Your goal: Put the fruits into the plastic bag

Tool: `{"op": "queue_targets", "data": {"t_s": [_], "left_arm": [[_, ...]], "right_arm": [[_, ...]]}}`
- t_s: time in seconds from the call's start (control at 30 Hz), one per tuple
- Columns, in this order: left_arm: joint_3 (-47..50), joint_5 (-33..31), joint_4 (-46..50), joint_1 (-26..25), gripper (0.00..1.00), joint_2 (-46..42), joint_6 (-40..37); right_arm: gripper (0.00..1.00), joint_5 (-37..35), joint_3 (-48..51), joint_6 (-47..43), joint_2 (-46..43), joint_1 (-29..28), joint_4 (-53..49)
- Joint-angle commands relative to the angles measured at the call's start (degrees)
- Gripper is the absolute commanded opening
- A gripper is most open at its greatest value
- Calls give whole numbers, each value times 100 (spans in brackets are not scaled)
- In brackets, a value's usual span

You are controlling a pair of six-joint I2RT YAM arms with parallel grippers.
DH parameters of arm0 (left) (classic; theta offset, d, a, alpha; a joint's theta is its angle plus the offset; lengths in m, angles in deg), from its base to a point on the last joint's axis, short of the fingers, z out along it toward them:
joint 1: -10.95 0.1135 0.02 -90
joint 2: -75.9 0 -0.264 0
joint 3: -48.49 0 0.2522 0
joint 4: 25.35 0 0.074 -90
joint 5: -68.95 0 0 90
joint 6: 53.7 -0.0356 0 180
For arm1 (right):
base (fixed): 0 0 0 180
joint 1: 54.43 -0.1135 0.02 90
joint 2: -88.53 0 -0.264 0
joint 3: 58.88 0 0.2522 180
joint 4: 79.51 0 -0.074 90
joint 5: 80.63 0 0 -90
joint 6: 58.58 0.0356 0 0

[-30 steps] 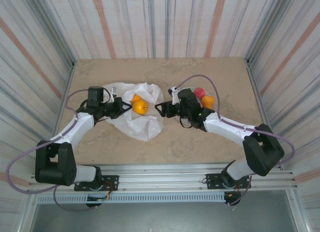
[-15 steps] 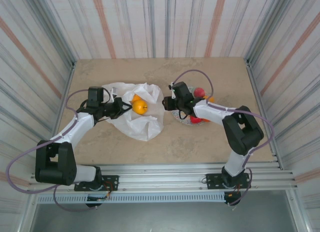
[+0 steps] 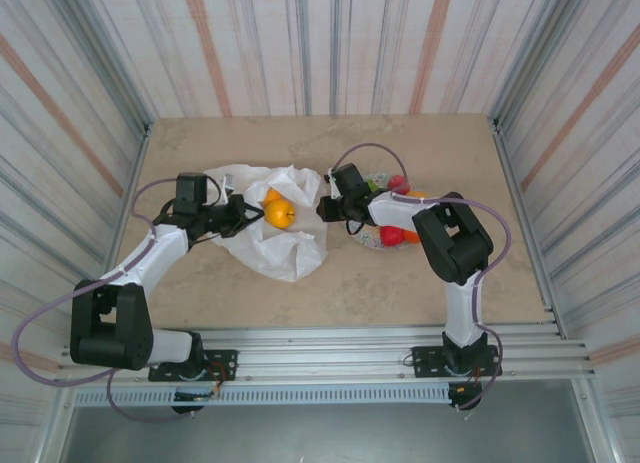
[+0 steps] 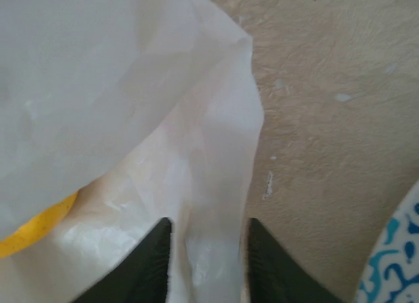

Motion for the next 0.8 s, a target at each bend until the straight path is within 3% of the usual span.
{"op": "queue_targets", "data": {"t_s": [0.0, 0.13, 0.43, 0.77], "left_arm": [[67, 137, -43, 43, 0, -19, 34], [-61, 151, 113, 43, 0, -129, 59], [-723, -507, 1200, 8, 0, -624, -394], [-1126, -693, 1432, -118, 0, -900, -415]], "right_arm": [[19, 466, -143, 128, -69, 69, 60], [0, 862, 183, 436, -720, 183, 214], [0, 1284, 591, 967, -2191, 122, 313], [0, 1334, 735, 959, -1746, 140, 191]]}}
